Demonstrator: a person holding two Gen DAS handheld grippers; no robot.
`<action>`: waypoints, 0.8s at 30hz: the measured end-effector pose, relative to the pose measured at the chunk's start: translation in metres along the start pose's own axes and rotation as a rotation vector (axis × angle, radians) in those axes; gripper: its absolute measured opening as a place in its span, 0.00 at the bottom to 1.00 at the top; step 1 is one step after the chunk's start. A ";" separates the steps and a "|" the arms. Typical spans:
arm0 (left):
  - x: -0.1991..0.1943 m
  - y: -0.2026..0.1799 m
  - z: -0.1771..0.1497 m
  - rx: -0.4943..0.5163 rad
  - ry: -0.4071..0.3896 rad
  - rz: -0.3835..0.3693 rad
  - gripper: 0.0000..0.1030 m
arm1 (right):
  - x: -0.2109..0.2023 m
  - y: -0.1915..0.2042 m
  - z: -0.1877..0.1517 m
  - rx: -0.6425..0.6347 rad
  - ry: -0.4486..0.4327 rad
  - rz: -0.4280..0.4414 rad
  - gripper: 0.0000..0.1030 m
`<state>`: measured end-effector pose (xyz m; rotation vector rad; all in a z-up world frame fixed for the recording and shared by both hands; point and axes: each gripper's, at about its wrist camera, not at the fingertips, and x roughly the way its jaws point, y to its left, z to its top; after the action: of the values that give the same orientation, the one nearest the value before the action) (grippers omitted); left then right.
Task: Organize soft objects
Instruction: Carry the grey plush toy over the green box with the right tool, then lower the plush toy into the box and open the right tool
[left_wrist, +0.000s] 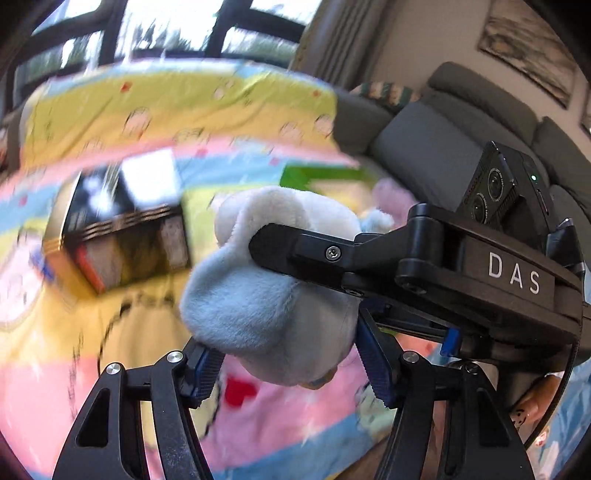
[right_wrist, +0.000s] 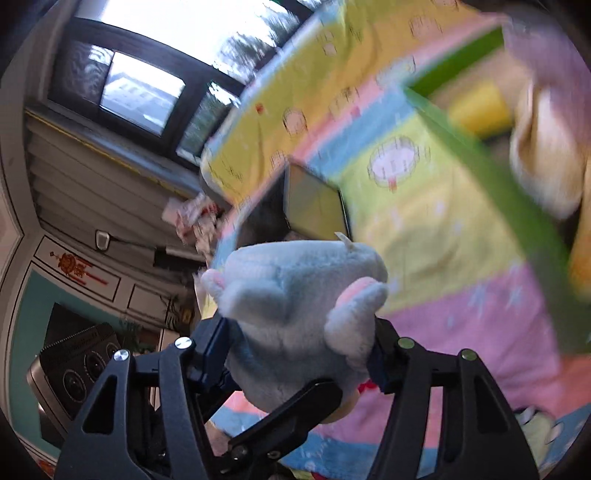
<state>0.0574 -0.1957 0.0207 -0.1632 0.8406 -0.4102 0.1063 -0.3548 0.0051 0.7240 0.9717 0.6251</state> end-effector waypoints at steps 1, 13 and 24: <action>0.000 -0.006 0.011 0.020 -0.019 -0.011 0.65 | -0.008 0.004 0.008 -0.008 -0.033 -0.003 0.59; 0.066 -0.071 0.111 0.194 -0.093 -0.221 0.65 | -0.082 -0.022 0.098 -0.016 -0.367 -0.147 0.60; 0.156 -0.092 0.126 0.221 0.045 -0.330 0.65 | -0.083 -0.095 0.125 0.134 -0.427 -0.248 0.62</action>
<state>0.2177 -0.3469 0.0241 -0.0876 0.8078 -0.8149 0.1963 -0.5074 0.0191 0.8001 0.6939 0.1757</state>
